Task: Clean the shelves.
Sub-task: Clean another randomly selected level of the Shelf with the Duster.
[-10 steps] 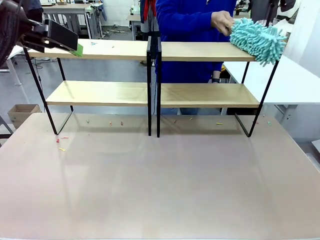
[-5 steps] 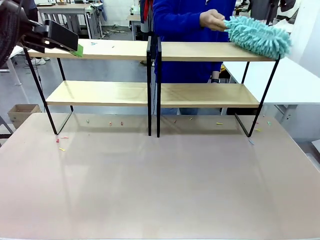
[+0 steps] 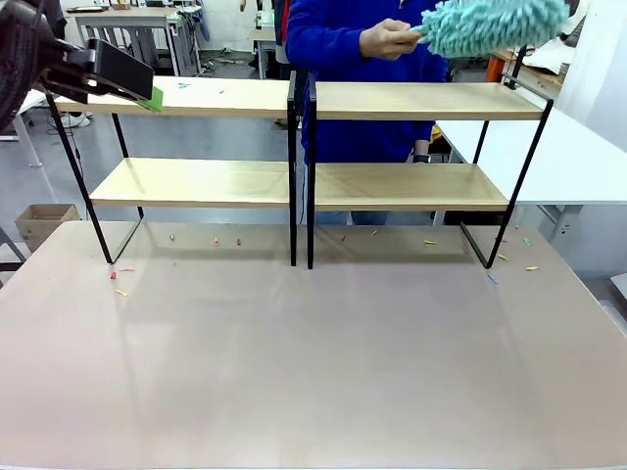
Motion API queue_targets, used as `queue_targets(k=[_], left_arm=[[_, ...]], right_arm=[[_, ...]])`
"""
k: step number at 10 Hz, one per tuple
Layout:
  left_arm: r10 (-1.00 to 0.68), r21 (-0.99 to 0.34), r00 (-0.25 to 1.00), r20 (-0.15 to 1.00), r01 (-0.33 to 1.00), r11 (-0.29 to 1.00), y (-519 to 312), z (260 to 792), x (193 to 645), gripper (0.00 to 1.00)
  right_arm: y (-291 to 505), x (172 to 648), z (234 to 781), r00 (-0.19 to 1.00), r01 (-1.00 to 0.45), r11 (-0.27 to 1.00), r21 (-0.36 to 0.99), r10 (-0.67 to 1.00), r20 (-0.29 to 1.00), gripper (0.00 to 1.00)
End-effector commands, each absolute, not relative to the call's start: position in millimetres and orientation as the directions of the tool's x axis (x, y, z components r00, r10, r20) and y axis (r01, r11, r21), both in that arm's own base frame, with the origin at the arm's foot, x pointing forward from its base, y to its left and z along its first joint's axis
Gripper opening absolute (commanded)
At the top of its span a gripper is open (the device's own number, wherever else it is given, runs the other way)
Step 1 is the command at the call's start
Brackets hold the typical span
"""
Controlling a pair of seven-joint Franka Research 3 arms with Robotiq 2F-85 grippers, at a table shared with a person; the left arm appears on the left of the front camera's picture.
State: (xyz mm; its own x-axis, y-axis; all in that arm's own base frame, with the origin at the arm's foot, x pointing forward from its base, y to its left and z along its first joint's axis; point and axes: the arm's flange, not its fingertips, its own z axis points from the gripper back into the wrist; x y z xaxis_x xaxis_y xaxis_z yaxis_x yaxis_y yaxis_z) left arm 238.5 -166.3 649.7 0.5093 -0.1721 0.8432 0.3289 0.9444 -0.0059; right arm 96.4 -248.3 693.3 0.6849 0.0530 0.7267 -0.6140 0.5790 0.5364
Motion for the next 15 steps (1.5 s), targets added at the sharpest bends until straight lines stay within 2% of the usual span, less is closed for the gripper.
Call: queue_targets(k=[1, 2, 4, 7, 8, 9, 10, 11, 12, 13, 14, 15], left_arm=[[-0.168, -0.008, 0.507, 0.846, 0.326, 0.945, -165, 650, 238, 1.00], [-0.168, -0.008, 0.507, 0.846, 0.326, 0.945, -165, 650, 238, 1.00], [-0.168, -0.008, 0.507, 0.846, 0.326, 0.945, -165, 650, 238, 1.00], [-0.168, -0.008, 0.507, 0.846, 0.326, 0.945, -165, 650, 238, 1.00], [-0.168, -0.008, 0.507, 0.846, 0.326, 0.945, -165, 650, 238, 1.00], [-0.168, -0.008, 0.507, 0.846, 0.326, 0.945, -165, 650, 238, 1.00], [-0.168, -0.008, 0.507, 0.846, 0.326, 0.945, -165, 650, 238, 1.00], [-0.168, -0.008, 0.507, 0.846, 0.326, 0.945, -165, 650, 238, 1.00], [-0.168, -0.008, 0.507, 0.846, 0.326, 0.945, -165, 650, 238, 1.00], [-0.168, -0.008, 0.507, 0.846, 0.326, 0.945, -165, 650, 238, 1.00], [-0.168, -0.008, 0.507, 0.846, 0.326, 0.945, -165, 650, 238, 1.00], [-0.168, -0.008, 0.507, 0.846, 0.326, 0.945, -165, 650, 238, 1.00]], right_arm=[[-203, 100, 712, 0.675, -0.650, 0.592, 0.477, 0.161, 0.720, 0.12], [-248, 96, 693, 0.685, -0.614, 0.579, 0.536, 0.053, 0.727, 0.12], [-221, 108, 703, 0.675, -0.591, 0.631, 0.502, 0.048, 0.736, 0.12], [-124, 161, 719, 0.696, -0.595, 0.668, 0.447, 0.150, 0.702, 0.12], [-74, 184, 722, 0.710, -0.575, 0.674, 0.464, 0.128, 0.693, 0.12], [-11, 205, 719, 0.698, -0.586, 0.693, 0.420, 0.167, 0.697, 0.12], [52, 219, 711, 0.663, -0.659, 0.649, 0.381, 0.262, 0.701, 0.12], [100, 222, 698, 0.618, -0.761, 0.544, 0.354, 0.440, 0.652, 0.12], [85, 211, 705, 0.565, -0.823, 0.430, 0.371, 0.561, 0.605, 0.12], [71, 211, 702, 0.674, -0.679, 0.629, 0.377, 0.331, 0.661, 0.12], [71, 211, 702, 0.674, -0.679, 0.629, 0.377, 0.331, 0.661, 0.12], [121, 207, 692, 0.630, -0.758, 0.543, 0.362, 0.464, 0.623, 0.12]])
